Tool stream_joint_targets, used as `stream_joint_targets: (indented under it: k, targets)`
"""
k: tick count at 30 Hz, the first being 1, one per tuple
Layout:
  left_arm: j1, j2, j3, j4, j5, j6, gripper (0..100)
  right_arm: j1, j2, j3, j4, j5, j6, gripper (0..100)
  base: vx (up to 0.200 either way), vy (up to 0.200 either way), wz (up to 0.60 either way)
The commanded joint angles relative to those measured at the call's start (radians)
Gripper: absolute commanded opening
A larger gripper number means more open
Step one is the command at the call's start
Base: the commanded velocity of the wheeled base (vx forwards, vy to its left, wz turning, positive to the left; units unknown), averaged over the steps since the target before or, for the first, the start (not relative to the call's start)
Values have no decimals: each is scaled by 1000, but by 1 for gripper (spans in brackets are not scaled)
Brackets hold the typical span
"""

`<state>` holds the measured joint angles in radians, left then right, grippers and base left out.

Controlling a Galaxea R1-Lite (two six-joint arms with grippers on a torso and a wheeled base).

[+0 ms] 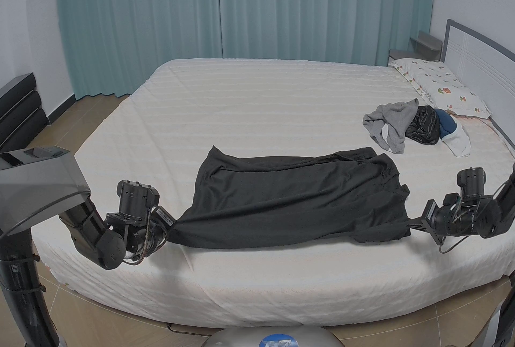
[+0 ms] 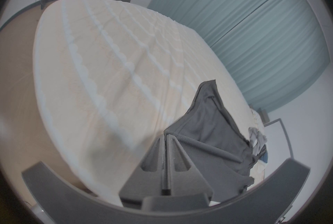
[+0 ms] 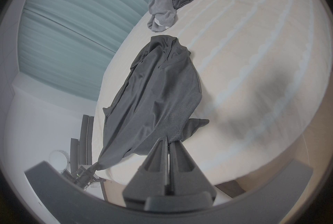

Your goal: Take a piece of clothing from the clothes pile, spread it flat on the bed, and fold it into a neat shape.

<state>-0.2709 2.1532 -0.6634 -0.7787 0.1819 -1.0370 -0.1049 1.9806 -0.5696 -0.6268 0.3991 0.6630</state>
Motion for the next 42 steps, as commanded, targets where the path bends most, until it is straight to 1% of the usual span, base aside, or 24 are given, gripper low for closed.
stream_joint_targets:
  k: [1,3,6,9,11,13,14,15,18,20,22,23,26,32,33,35,38,42]
  targets:
    - [-21,-72,33,59,-2,49,0,-30,-141,88,32,4,-49,0,0,0,0]
    - [-25,-73,47,72,-1,75,0,-36,-157,96,50,4,-65,0,0,0,0]
    - [-48,-81,93,101,-7,124,0,-58,-194,122,119,3,-125,0,0,0,0]
    - [-50,-82,99,131,-16,135,0,-72,-200,134,173,3,-181,0,0,0,0]
    - [-53,-96,110,150,-16,140,0,-78,-201,145,191,3,-203,0,0,0,0]
    - [-53,-96,110,150,-16,140,0,-78,-201,145,191,3,-203,0,0,0,0]
    - [-71,-119,127,200,-22,167,0,-81,-217,162,203,-5,-215,0,0,0,0]
    - [-76,-121,127,213,-24,173,0,-81,-221,162,213,-8,-218,0,0,0,0]
    - [-82,-119,128,237,-25,178,0,-87,-237,151,277,-17,-235,0,0,0,0]
    - [-87,-121,133,257,-25,184,0,-95,-246,145,331,-22,-270,0,0,0,0]
    - [-96,-122,140,274,-27,199,0,-98,-252,145,355,-29,-298,0,0,0,0]
    - [-97,-124,142,286,-27,221,0,-101,-249,145,369,-43,-327,0,0,0,0]
    - [-97,-119,140,286,-33,226,0,-102,-227,146,371,-60,-358,0,0,0,0]
    - [-100,-115,143,289,-58,224,0,-84,-141,134,358,-68,-379,0,0,0,0]
    - [-100,-115,142,289,-59,224,100,-75,-123,125,355,-68,-385,100,0,0,0]
    - [-100,-115,142,288,-59,222,100,-67,-108,116,343,-66,-388,100,0,0,0]
    - [-100,-122,134,285,-61,219,100,-59,-94,77,288,-62,-375,100,0,0,0]
    - [-100,-134,128,277,-61,218,100,-61,-95,25,279,-56,-364,100,0,0,0]
